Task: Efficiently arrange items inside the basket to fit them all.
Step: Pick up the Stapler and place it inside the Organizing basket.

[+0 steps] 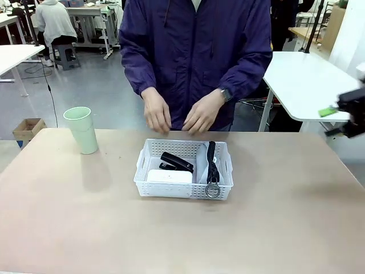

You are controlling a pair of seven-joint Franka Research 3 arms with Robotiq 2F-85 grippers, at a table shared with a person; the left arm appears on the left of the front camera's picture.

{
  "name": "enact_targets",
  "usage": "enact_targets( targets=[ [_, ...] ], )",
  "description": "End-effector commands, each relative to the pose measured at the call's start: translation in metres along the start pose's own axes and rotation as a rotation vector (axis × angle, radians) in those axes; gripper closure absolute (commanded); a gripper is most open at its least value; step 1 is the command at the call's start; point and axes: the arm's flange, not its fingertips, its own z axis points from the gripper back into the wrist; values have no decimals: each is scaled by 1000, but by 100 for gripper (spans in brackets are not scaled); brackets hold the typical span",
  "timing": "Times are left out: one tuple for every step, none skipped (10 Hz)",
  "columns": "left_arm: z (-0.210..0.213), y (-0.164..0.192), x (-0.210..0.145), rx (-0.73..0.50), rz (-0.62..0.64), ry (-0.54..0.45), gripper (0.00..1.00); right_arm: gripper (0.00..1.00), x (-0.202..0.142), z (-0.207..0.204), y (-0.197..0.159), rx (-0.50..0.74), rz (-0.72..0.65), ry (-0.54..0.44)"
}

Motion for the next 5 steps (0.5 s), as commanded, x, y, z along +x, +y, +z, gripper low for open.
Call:
enact_targets(
  targets=[
    [-2,-2,2,-10,-24,-23,0,0,-17,35,-63,228,-54,-132],
    [-2,-2,2,-10,-24,-23,0,0,-35,53,-102,318,-98,-213],
    [-2,-2,2,-10,-24,-23,0,0,-49,60,-137,383,-145,-277],
    [-2,-2,2,-10,-24,-23,0,0,-54,56,-165,402,-210,-283],
    [-2,-2,2,-10,-24,-23,0,0,-56,66,-110,274,-155,-228]
  ],
)
